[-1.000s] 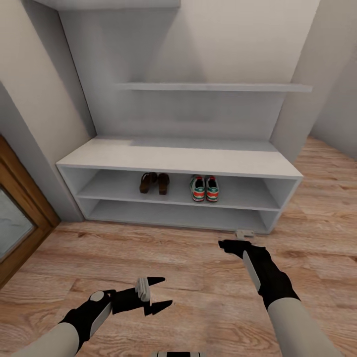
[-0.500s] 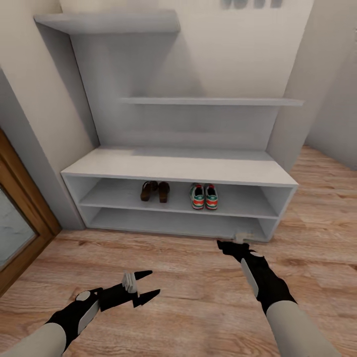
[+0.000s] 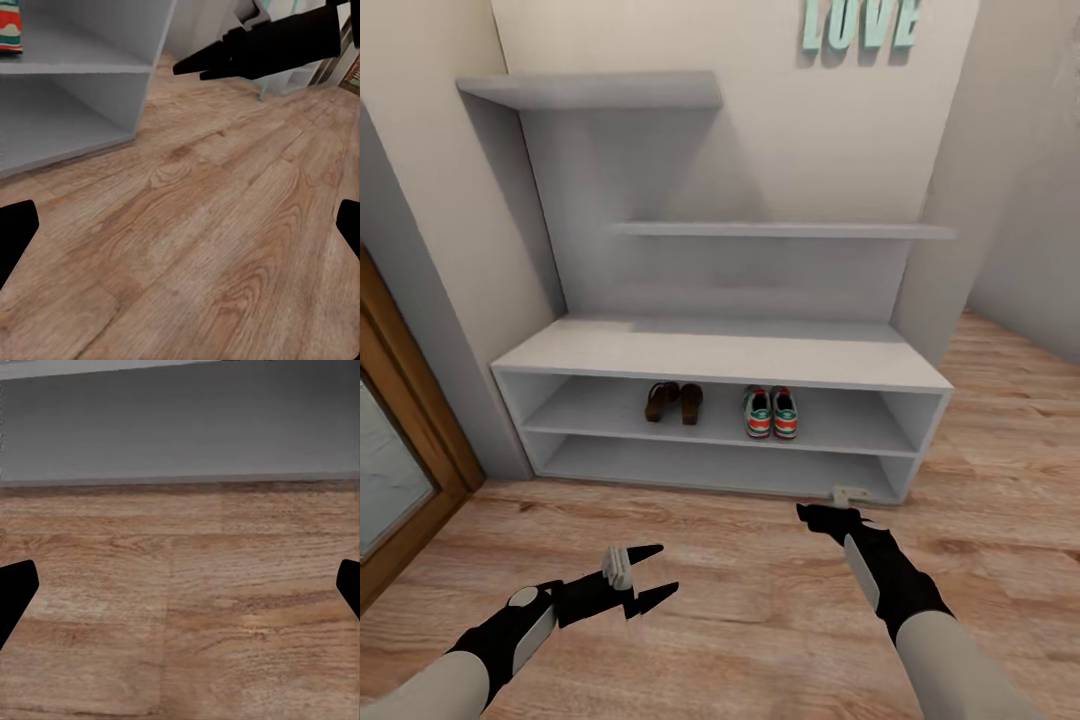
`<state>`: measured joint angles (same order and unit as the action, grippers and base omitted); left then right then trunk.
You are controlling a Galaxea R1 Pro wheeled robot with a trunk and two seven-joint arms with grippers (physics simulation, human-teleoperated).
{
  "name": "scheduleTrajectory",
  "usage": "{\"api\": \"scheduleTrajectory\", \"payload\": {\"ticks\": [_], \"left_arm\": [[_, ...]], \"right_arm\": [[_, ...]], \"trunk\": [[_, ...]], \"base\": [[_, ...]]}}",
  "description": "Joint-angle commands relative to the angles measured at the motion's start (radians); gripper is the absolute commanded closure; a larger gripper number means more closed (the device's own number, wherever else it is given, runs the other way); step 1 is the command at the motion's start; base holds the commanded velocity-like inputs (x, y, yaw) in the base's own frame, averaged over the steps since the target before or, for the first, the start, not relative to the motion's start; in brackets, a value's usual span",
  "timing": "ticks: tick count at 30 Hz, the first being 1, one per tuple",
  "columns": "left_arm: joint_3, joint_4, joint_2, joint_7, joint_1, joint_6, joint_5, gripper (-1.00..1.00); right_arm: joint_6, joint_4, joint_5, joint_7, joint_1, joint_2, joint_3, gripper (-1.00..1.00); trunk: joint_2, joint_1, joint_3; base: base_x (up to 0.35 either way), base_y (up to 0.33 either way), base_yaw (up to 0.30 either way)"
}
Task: Pick up the two gym shoes and the two sandals from the corridor floor and place them onto the hallstand (shoe rack) in the corridor, making sure they are on the rack and not on the floor. Arrange them so the two gym shoes are next to each other and the two sandals are next to each other.
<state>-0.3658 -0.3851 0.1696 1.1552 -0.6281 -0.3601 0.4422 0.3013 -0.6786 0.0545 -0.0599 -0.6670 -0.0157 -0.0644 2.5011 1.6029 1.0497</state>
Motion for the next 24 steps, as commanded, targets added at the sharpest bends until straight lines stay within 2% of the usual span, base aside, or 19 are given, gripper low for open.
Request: {"api": "scheduleTrajectory", "payload": {"ticks": [1, 6, 8, 13, 18, 24], "left_arm": [[-0.008, 0.001, 0.001, 0.000, -0.001, -0.005, 0.009, -1.00], [-0.008, 0.001, 0.002, -0.001, -0.001, -0.005, 0.009, -1.00], [-0.004, 0.001, 0.002, -0.001, -0.001, -0.005, 0.009, -1.00], [0.023, 0.002, 0.002, -0.002, -0.001, -0.005, 0.009, -1.00], [0.053, 0.002, 0.002, -0.002, -0.001, -0.005, 0.008, -1.00], [0.064, 0.002, 0.001, -0.002, -0.001, -0.005, 0.007, -1.00]], "right_arm": [[0.005, 0.004, 0.006, -0.005, 0.000, -0.001, -0.006, -1.00], [-0.031, 0.062, 0.007, -0.038, 0.000, -0.001, -0.006, -1.00], [-0.060, 0.088, 0.007, -0.067, 0.000, -0.001, -0.006, -1.00], [-0.126, 0.162, 0.007, -0.173, 0.000, 0.000, -0.008, -1.00], [-0.146, 0.233, 0.007, -0.251, 0.000, 0.000, -0.010, -1.00], [-0.151, 0.292, 0.023, -0.380, 0.000, 0.000, -0.014, -1.00]], "trunk": [[0.000, -0.001, -0.003], [-0.001, -0.003, -0.022], [-0.015, -0.010, -0.029], [-0.050, -0.030, -0.044], [-0.085, -0.049, -0.060], [-0.127, -0.072, -0.079]], "base": [[0.000, 0.000, 0.000], [0.000, 0.000, 0.000], [0.000, 0.000, 0.000], [0.000, 0.000, 0.000], [0.000, 0.000, 0.000], [0.000, 0.000, 0.000]]}}
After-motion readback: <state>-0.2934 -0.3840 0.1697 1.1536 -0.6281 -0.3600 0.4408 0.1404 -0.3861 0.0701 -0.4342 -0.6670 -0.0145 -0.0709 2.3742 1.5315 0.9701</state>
